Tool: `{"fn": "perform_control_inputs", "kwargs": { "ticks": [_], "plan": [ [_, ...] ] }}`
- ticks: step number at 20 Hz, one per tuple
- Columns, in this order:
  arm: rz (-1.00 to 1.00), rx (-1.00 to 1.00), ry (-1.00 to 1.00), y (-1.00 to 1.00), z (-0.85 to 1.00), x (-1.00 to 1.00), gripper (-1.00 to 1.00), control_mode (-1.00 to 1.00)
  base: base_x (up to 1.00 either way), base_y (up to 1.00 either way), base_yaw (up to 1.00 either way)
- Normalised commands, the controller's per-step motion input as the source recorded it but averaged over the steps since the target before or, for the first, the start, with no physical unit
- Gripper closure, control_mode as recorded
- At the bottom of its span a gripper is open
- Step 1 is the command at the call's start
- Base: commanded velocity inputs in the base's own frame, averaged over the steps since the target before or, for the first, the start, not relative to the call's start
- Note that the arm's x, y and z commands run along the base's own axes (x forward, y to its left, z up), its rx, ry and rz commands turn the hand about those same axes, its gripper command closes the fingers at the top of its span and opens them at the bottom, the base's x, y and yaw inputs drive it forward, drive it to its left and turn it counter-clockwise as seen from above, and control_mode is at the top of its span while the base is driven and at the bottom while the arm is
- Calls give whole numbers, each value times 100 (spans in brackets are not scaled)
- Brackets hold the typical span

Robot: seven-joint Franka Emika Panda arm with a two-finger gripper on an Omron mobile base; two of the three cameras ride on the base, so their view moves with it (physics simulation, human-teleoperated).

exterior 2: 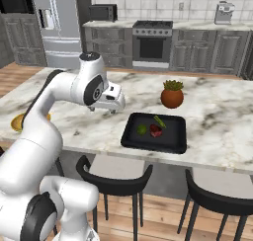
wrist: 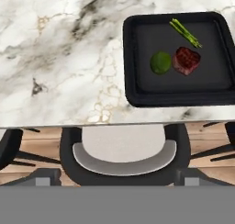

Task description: Create a steak meal by picking up the steak and asparagus from the tray and placing them on the plate. Leave the lime on the tray.

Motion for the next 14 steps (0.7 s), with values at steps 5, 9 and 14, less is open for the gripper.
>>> {"fn": "perform_control_inputs", "kwargs": {
  "ticks": [5, 9, 14],
  "plan": [
    [-3, 4, 0, -49, -30, 34, -100, -100, 0, 0, 0],
    [0, 8, 0, -60, -24, 32, -100, -100, 0, 0, 0],
    [0, 9, 0, -65, -26, 21, -100, -100, 0, 0, 0]
  ]
}}
